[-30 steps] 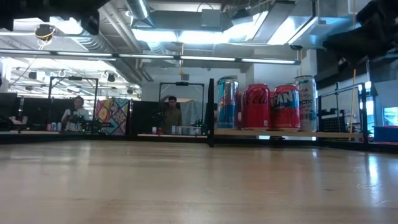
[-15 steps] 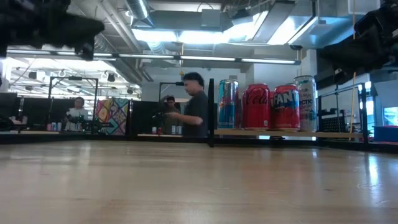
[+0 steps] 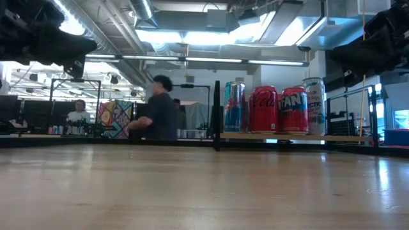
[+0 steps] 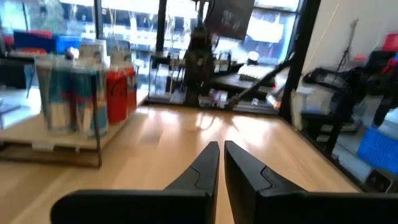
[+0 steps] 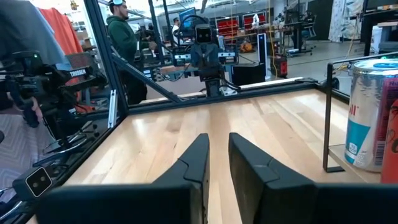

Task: Place canned beverage on shelf
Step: Return to Home Position

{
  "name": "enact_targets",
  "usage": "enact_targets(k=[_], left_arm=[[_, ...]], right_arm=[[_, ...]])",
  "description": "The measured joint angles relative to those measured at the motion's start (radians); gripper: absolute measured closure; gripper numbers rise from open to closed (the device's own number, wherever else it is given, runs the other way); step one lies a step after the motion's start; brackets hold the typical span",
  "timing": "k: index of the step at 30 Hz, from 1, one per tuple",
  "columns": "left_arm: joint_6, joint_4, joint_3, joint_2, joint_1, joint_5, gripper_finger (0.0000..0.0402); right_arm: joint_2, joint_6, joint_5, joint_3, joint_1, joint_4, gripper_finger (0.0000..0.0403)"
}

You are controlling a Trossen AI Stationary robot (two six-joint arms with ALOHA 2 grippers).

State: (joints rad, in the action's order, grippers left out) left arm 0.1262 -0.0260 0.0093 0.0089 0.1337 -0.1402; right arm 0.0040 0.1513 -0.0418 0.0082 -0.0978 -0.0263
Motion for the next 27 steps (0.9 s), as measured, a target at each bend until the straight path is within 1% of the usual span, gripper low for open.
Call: enact_targets(k=[5, 9, 27], left_arm=[[0.027, 0.007, 0.001, -0.007, 0.000, 0.029, 0.0384], [0.024, 0.008, 0.001, 0.017, 0.000, 0.037, 0.0384], [0.022, 0.007, 0.001, 0.016, 0.000, 0.034, 0.0384]], right_arm=[[0.000, 0.000, 0.000, 0.000, 0.000, -0.001, 0.0352], [0.000, 0.000, 0.000, 0.000, 0.000, -0.001, 0.0352], [0.000, 0.000, 0.000, 0.000, 0.000, -0.001, 0.0352]])
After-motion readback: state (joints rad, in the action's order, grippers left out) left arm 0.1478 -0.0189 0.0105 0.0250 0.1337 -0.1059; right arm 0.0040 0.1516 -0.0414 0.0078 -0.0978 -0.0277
